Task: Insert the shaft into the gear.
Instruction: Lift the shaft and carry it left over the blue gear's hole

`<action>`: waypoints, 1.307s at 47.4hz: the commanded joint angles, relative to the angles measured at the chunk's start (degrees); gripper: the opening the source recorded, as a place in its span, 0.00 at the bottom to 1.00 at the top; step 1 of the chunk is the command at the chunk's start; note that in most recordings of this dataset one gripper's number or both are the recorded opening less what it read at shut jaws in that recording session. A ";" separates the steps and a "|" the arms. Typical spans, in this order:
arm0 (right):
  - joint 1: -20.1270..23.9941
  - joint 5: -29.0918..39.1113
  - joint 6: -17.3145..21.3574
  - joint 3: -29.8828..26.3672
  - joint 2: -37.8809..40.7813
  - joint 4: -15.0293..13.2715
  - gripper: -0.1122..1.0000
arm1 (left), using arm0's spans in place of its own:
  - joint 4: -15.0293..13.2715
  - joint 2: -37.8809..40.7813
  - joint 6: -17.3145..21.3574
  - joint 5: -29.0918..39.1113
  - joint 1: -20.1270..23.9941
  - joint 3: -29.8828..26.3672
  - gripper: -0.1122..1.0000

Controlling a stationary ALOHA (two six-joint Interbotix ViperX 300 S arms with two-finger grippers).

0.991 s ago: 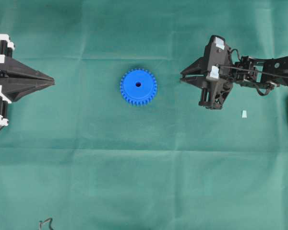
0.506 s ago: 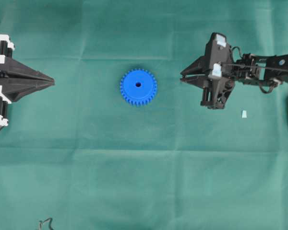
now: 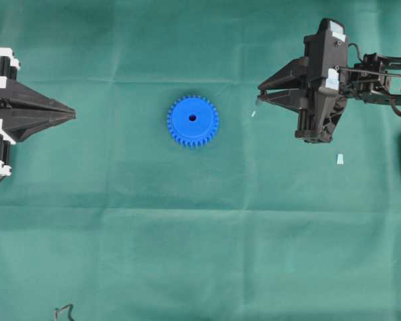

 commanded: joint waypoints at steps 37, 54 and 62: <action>2.99 -0.44 -0.18 -20.13 16.08 -0.53 0.25 | 0.18 0.18 -0.09 -0.70 0.18 -1.49 0.10; 2.99 -0.62 0.09 -21.62 18.37 -1.05 0.25 | 0.18 -0.35 -0.44 -0.44 0.18 -1.49 0.10; 3.08 -1.58 0.26 -21.53 19.69 -0.97 0.25 | 0.18 -0.44 -0.44 -0.35 0.18 -1.58 0.10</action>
